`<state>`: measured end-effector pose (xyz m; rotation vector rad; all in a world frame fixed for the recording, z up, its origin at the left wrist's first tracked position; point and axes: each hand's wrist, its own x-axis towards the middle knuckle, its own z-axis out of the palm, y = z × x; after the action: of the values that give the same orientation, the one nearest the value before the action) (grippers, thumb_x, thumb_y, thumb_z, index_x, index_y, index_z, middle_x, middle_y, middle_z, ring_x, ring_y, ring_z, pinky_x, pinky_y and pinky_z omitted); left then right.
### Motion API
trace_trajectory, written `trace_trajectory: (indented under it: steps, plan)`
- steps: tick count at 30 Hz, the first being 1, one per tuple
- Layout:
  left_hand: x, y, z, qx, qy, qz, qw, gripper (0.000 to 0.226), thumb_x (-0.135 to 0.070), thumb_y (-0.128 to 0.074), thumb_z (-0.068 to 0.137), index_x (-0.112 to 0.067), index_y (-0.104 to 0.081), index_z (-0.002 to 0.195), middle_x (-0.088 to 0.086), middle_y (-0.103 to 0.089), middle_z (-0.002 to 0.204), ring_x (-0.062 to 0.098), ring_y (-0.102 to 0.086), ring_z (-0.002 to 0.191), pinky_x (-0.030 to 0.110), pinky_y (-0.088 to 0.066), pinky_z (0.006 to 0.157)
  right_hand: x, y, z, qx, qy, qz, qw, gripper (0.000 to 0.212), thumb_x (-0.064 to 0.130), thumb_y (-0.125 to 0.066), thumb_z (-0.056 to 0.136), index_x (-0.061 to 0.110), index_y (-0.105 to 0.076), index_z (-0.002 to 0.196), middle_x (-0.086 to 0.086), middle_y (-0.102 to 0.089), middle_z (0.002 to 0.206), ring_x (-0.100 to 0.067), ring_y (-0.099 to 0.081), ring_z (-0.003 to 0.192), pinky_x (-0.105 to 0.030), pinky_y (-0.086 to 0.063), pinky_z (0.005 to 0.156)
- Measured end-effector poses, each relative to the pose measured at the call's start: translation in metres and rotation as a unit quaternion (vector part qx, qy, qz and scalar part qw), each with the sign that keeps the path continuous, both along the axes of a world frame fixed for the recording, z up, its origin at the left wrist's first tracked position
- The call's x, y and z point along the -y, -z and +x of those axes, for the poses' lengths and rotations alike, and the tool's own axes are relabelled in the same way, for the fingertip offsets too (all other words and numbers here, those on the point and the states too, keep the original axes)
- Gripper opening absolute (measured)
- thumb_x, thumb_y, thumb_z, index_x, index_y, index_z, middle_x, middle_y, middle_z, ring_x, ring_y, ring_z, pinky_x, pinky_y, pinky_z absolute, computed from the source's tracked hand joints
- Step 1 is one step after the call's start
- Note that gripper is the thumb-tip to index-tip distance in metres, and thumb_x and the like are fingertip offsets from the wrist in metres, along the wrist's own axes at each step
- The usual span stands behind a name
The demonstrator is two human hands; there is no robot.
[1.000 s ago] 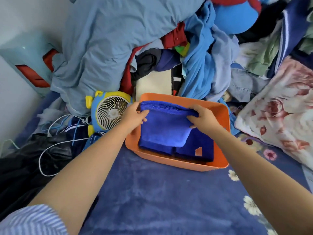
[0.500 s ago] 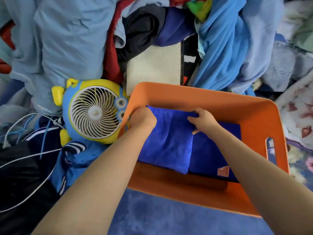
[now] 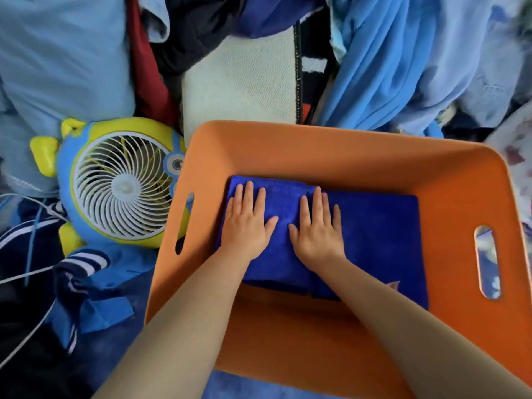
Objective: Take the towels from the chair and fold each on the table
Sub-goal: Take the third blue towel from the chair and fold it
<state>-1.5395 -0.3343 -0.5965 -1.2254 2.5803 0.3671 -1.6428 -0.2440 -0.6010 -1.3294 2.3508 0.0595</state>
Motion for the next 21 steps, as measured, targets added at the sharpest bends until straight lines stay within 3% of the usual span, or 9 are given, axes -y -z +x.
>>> trace_trajectory:
  steps: [7,11,14,17,21]
  plan:
    - [0.006,0.002,-0.005,0.046,-0.007,0.035,0.998,0.068,-0.048,-0.023,0.098,-0.016,0.006,0.150,0.009,0.015,0.157,0.024,0.014,0.146,0.036,0.005,0.119,0.010,-0.003,-0.005,-0.016,-0.023,0.078,0.997,0.065,0.047,-0.014,0.097,0.013,0.013,0.146,-0.014,0.021,0.154,-0.026,0.014,0.144,-0.047,0.007,0.116]
    - [0.008,-0.018,-0.005,0.108,-0.003,0.071,0.992,0.067,-0.047,-0.024,0.099,-0.017,0.007,0.150,0.010,0.012,0.158,0.025,0.009,0.147,0.036,-0.001,0.119,0.005,-0.020,-0.018,0.043,-0.039,0.132,0.990,0.067,0.050,-0.017,0.097,0.020,0.018,0.145,-0.012,0.024,0.153,-0.024,0.012,0.145,-0.043,0.006,0.117]
    - [0.005,-0.042,-0.003,0.158,0.014,0.084,0.984,0.066,-0.041,-0.033,0.099,-0.016,0.001,0.150,0.013,0.000,0.157,0.028,-0.003,0.146,0.037,-0.011,0.118,-0.014,-0.039,-0.023,0.094,-0.061,0.176,0.978,0.067,0.046,-0.024,0.097,0.025,0.018,0.145,-0.010,0.020,0.155,-0.024,0.011,0.145,-0.043,0.004,0.117]
    - [-0.011,-0.067,-0.003,0.137,0.046,0.076,0.987,0.053,-0.032,-0.039,0.098,-0.011,-0.025,0.144,0.012,-0.027,0.149,0.029,-0.027,0.137,0.038,-0.029,0.109,-0.036,-0.059,-0.026,0.150,-0.069,0.185,0.969,0.062,0.038,-0.029,0.099,0.022,0.006,0.148,-0.009,0.010,0.157,-0.025,0.005,0.145,-0.042,-0.006,0.118]
    - [-0.048,-0.104,0.002,0.065,0.077,0.101,0.990,0.034,-0.026,-0.039,0.098,-0.011,-0.053,0.125,0.009,-0.051,0.127,0.028,-0.048,0.119,0.039,-0.042,0.095,-0.072,-0.104,-0.024,0.188,-0.089,0.198,0.958,0.044,0.013,-0.027,0.099,0.016,-0.031,0.143,-0.007,-0.030,0.151,-0.024,-0.030,0.138,-0.030,-0.026,0.112]
